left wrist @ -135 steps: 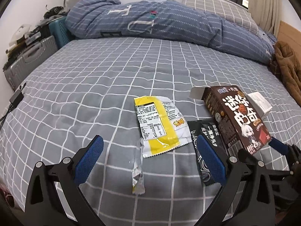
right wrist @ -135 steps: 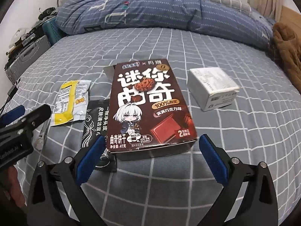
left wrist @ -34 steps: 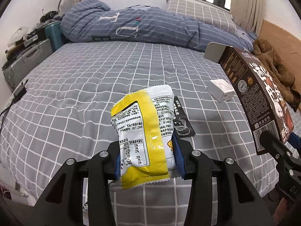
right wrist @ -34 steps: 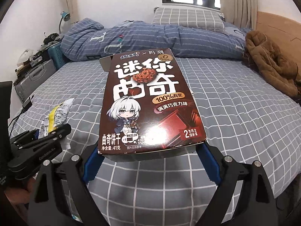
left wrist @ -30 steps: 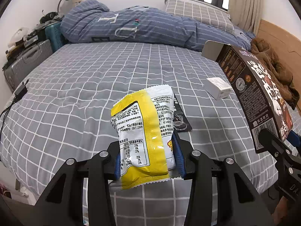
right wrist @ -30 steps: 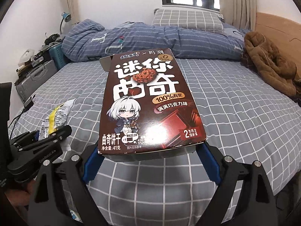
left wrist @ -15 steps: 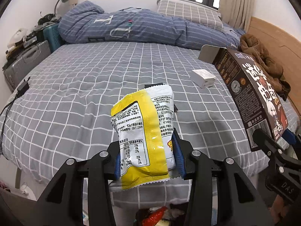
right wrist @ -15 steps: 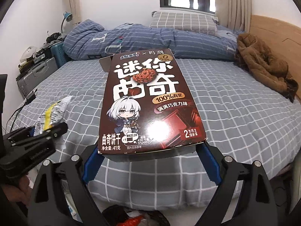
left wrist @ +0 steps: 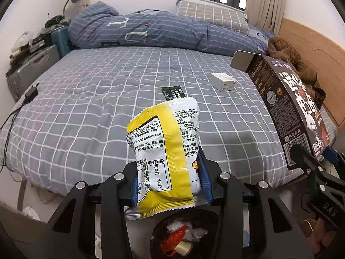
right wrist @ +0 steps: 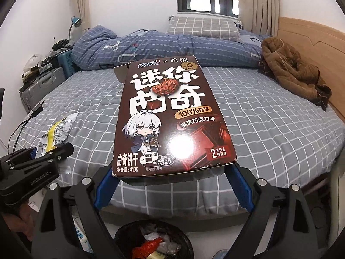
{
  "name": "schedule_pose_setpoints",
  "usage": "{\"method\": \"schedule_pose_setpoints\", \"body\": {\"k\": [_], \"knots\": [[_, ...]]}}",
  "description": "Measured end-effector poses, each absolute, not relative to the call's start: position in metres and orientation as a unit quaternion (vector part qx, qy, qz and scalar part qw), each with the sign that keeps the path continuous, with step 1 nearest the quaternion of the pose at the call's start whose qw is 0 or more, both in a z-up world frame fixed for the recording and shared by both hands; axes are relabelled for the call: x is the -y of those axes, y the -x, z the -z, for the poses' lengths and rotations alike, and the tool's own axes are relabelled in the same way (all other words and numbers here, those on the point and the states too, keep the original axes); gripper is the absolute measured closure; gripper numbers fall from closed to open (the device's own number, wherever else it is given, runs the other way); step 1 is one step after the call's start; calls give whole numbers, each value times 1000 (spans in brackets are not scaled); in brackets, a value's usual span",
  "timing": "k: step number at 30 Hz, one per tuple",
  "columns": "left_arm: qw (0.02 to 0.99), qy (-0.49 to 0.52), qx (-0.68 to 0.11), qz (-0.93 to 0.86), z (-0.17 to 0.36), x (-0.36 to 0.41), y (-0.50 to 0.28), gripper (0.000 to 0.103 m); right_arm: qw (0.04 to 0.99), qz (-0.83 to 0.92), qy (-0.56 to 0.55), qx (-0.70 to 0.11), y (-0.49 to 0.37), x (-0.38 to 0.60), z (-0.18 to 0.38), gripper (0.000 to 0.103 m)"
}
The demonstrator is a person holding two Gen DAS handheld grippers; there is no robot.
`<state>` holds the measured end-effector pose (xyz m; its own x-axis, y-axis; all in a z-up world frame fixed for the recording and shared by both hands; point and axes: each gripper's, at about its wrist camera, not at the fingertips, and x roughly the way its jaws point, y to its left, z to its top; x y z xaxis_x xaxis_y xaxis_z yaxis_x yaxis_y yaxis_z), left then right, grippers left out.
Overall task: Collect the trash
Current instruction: 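Carry the wrapper and chocolate box down over the black trash bin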
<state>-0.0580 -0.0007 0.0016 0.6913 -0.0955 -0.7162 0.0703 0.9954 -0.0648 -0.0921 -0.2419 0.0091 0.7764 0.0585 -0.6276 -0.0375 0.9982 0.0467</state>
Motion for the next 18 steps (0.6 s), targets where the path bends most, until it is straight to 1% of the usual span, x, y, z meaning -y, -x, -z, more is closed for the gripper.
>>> {"method": "schedule_pose_setpoints", "body": {"k": [18], "knots": [[908,12,-416,37,5,1,120,60,929,-32,-5,-370,149,238,-6,17]]}}
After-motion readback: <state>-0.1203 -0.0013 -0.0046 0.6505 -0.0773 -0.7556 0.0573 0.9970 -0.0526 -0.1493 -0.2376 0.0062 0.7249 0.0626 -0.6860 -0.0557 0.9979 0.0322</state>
